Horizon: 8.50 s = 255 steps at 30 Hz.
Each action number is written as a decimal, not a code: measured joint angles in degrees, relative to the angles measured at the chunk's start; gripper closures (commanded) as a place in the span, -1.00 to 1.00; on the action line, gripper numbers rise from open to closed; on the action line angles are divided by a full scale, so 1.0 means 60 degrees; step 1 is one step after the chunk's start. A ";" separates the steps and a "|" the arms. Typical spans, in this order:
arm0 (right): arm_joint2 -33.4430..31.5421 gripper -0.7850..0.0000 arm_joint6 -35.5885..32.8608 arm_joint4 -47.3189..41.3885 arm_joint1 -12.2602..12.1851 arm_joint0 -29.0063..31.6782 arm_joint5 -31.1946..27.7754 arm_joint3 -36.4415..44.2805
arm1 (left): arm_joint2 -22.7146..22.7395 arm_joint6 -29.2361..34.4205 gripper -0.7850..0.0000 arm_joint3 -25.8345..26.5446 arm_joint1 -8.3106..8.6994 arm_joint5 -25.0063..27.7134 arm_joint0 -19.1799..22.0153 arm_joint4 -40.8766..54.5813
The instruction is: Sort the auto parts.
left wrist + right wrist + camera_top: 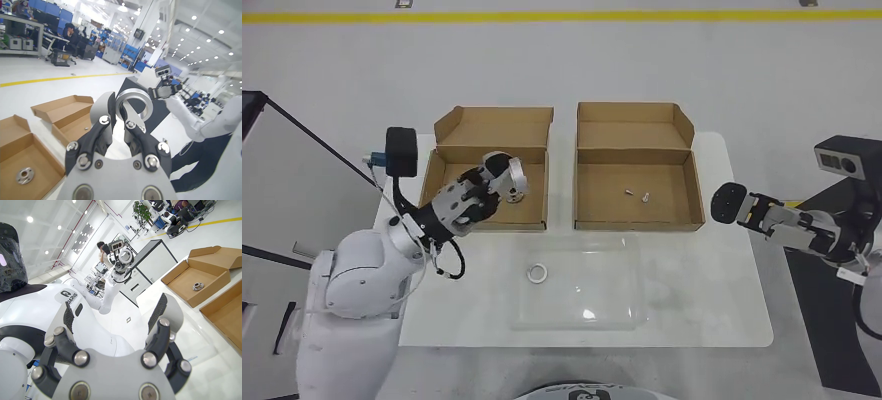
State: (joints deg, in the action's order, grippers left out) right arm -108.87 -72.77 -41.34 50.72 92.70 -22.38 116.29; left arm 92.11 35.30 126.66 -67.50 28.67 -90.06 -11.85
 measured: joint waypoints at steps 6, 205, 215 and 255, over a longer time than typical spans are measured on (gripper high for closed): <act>0.0000 -1.00 0.0000 0.0000 0.0000 0.0000 0.0000 0.0000 | -0.0109 -0.0420 1.00 -0.0154 0.0011 0.0671 -0.0043 0.1543; 0.0000 -1.00 0.0000 0.0000 0.0000 0.0000 0.0000 0.0000 | -0.4627 0.3323 1.00 -0.6297 0.0184 -0.2339 0.4989 -1.1995; 0.0000 -1.00 0.0000 0.0000 0.0000 0.0000 0.0000 0.0000 | -0.4931 0.3149 1.00 -0.7502 0.0083 -0.2235 0.5358 -1.2438; 0.0000 -1.00 0.0000 0.0000 0.0000 0.0000 0.0000 0.0000 | -0.4850 0.3016 0.07 -0.7612 -0.0069 -0.2044 0.5016 -1.2469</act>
State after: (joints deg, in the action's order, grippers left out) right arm -108.87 -72.77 -41.34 50.72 92.70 -22.38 116.29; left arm 63.01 53.40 80.98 -67.91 16.41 -59.97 -86.66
